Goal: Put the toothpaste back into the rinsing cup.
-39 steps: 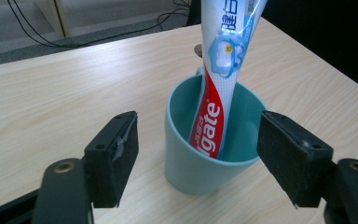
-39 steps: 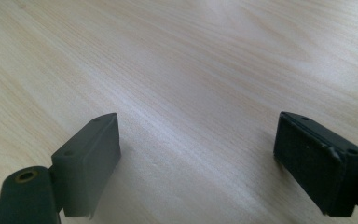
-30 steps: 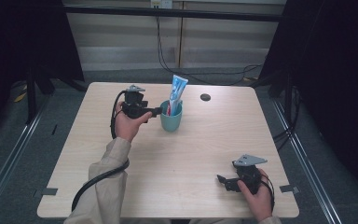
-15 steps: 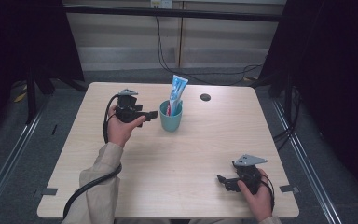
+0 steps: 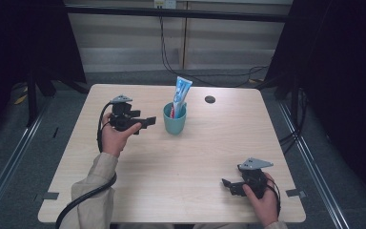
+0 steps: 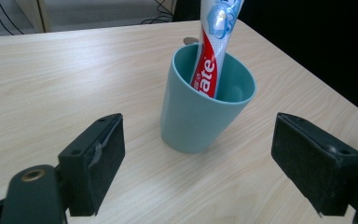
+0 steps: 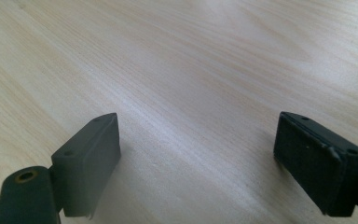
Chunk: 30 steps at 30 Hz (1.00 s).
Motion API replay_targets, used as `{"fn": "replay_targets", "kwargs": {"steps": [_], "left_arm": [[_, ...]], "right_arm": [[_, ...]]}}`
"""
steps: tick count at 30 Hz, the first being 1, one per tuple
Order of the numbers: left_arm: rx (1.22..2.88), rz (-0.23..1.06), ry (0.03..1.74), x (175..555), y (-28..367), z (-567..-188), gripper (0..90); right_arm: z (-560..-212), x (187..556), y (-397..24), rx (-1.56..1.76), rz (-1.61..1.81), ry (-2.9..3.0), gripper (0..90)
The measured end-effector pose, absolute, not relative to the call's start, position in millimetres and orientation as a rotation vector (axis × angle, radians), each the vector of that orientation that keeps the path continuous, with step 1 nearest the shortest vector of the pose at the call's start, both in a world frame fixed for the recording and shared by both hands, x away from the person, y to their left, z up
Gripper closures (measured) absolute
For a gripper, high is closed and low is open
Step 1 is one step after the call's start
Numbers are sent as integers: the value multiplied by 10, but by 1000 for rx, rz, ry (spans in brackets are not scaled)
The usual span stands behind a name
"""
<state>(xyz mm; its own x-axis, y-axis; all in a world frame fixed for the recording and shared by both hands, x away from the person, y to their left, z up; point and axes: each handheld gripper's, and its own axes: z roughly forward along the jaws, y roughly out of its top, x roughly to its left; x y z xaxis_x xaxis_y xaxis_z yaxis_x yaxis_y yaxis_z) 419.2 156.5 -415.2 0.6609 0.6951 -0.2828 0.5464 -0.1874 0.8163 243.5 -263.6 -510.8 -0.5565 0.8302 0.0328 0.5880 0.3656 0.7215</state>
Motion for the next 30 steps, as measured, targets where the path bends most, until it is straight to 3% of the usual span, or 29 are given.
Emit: {"fn": "replay_targets", "kwargs": {"steps": [30], "left_arm": [[1906,186,964,3954,1770,-4364,159]], "right_arm": [[-5108,2435,-2637,1245,1002,2295,140]]}}
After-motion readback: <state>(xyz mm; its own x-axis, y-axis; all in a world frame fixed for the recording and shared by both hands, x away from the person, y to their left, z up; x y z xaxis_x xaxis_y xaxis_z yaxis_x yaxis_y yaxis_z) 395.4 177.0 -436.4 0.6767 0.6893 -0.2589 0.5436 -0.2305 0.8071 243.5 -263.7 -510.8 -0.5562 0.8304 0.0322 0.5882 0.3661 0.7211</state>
